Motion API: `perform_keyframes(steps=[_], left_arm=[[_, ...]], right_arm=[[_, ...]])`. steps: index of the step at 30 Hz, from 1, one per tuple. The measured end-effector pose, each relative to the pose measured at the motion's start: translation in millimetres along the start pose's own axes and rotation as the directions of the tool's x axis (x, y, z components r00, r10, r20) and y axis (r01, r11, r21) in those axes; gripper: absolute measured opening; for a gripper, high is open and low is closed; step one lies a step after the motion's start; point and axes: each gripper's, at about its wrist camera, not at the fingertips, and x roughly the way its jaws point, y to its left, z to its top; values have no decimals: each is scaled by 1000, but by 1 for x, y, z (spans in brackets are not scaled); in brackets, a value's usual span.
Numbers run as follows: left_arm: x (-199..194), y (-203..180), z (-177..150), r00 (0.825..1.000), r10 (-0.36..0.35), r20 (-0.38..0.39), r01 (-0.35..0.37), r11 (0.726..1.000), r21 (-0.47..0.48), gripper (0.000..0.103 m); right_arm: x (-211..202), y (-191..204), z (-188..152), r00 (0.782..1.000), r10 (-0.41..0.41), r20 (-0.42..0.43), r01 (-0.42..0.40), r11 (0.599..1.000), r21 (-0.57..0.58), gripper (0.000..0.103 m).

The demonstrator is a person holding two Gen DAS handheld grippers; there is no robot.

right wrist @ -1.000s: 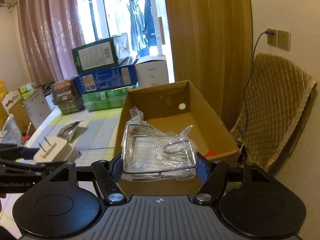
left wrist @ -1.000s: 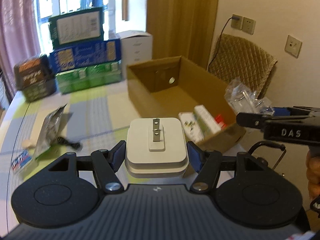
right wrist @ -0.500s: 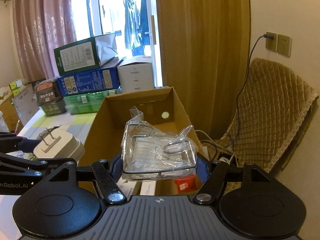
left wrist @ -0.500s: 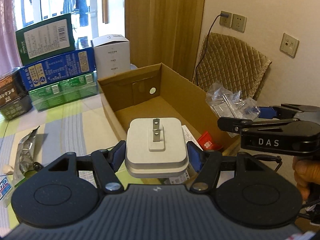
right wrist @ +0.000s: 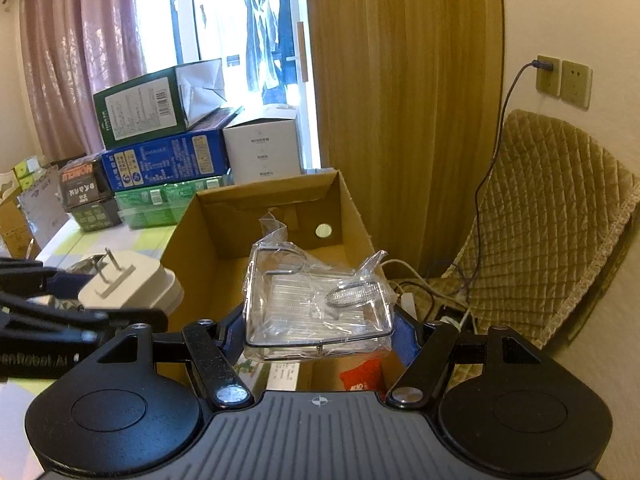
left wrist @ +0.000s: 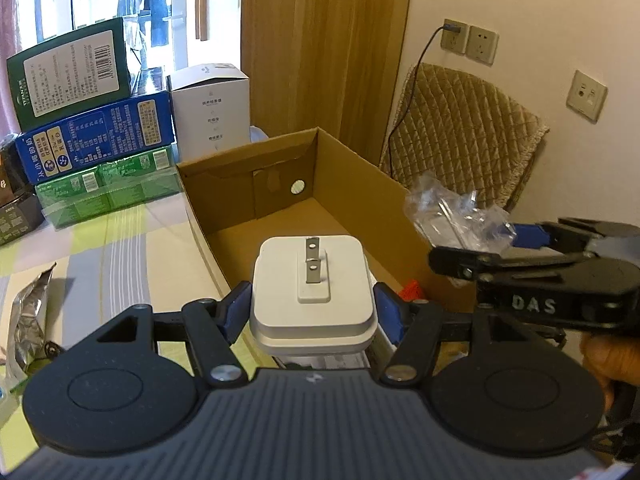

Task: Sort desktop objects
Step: 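Carry the plug adapter with the left tool while the right carries the soap rack to the cardboard box, then open the left tool while the right opens, dropping both items into the cardboard box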

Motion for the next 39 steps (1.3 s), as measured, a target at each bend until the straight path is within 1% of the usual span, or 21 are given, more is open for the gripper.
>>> perform_keyframes(steps=[5,8,11,14,15,19,24,29,35,39], left_arm=[[12,1,10,1000,-6,-1,6,1000,4,61],[21,-2,11,1000,-28,-6,28,1000,14,61],[32,-4,9,999,-28,-23,28,999,25,60],[39,-3,7,999,-31,-39,31,999,13,70],[38,-3,6,999,-32,-36,33,999,14,70],[25,4,1,1000,-29,-13,29,1000,0,70],[3,15,-9,1000,-2,10,2,1000,-25,71],[-15,29,-23,999,31,12,-30,997,-68,73],[-28,42,-36,999,46,13,-44,993,-114,75],[-35,46,-40,998,55,24,-51,990,-128,76]], right_arm=[[10,-6,1,1000,-5,-14,5,1000,11,67],[16,-9,0,1000,-6,-23,7,1000,16,67],[19,-12,-3,1000,-7,-30,8,1000,24,67],[21,-15,-5,999,-10,-38,11,1000,27,67],[21,-16,-6,999,-10,-39,12,1000,28,67],[21,-16,-7,999,-12,-40,13,1000,28,68],[19,-13,-9,999,-3,-41,4,1000,27,67],[21,-4,-8,999,12,-45,-11,1000,25,68],[23,8,-5,999,28,-43,-28,1000,13,68],[26,15,-3,998,38,-44,-37,999,5,68]])
